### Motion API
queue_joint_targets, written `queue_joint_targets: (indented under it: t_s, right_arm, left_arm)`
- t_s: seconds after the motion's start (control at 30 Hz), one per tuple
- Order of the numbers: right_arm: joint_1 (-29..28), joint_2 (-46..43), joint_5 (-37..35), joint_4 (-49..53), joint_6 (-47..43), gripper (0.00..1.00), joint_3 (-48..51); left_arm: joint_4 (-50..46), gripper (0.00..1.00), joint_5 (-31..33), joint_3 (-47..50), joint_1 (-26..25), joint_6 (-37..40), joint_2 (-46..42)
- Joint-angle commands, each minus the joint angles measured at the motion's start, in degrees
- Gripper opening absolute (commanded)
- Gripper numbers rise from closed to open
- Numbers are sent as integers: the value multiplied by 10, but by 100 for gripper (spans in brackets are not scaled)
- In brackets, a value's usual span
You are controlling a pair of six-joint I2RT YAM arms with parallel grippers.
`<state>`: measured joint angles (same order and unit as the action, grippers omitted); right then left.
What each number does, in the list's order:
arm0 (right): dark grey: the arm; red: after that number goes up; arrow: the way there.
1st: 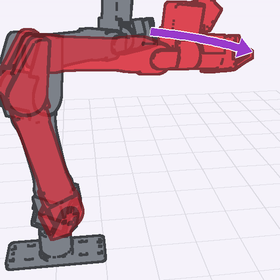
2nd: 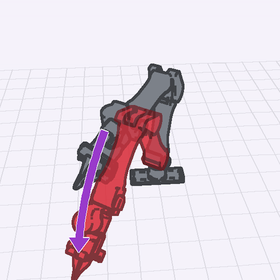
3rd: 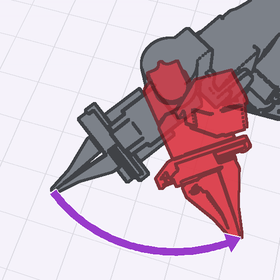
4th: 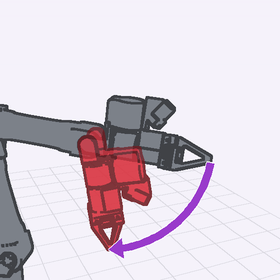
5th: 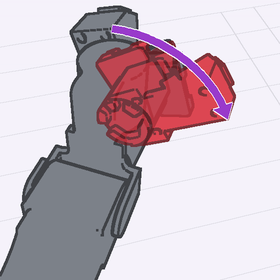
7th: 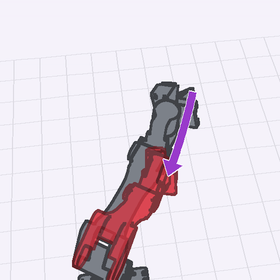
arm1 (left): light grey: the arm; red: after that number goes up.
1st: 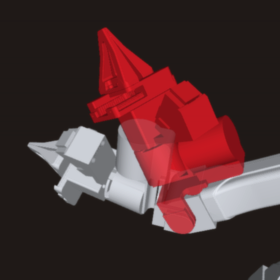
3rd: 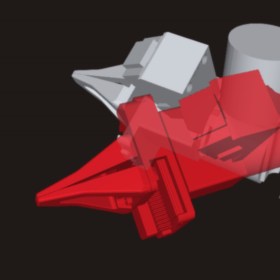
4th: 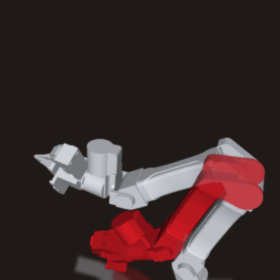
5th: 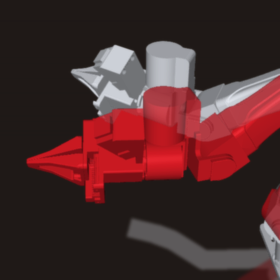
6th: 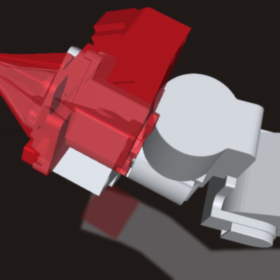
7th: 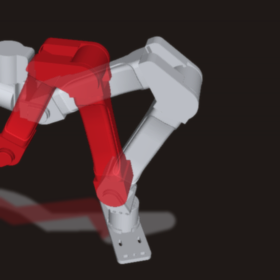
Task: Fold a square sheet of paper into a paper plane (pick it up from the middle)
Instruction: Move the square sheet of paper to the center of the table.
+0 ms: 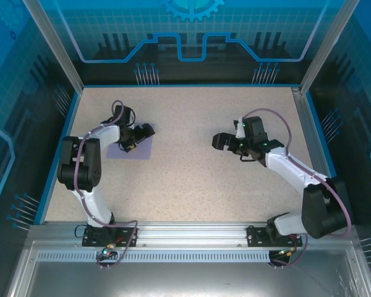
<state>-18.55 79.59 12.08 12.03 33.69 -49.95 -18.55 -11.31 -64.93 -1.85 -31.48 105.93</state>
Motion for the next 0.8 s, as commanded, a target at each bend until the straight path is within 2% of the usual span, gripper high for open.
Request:
queue_joint_targets:
  t_s: [0.0,0.2,0.37,0.57,0.63,0.77]
  right_arm:
    - [-15,24,1,26,9,99,-33]
    - [-17,45,-2,51,4,99,-42]
    - [-15,30,-37,68,4,99,-28]
    - [-16,0,-24,75,13,99,8]
    - [-17,-3,4,72,21,99,13]
    - [-36,3,38,50,39,99,19]
  left_arm:
    - [0,99,-26,32,-19,-43,2]
    - [54,99,-35,92,-71,-105,1]
    - [113,99,-52,107,-164,-183,8]
    - [207,99,-49,108,-266,-277,0]
    - [228,99,-45,109,-279,-277,-26]
    - [169,99,4,102,-279,-232,-117]
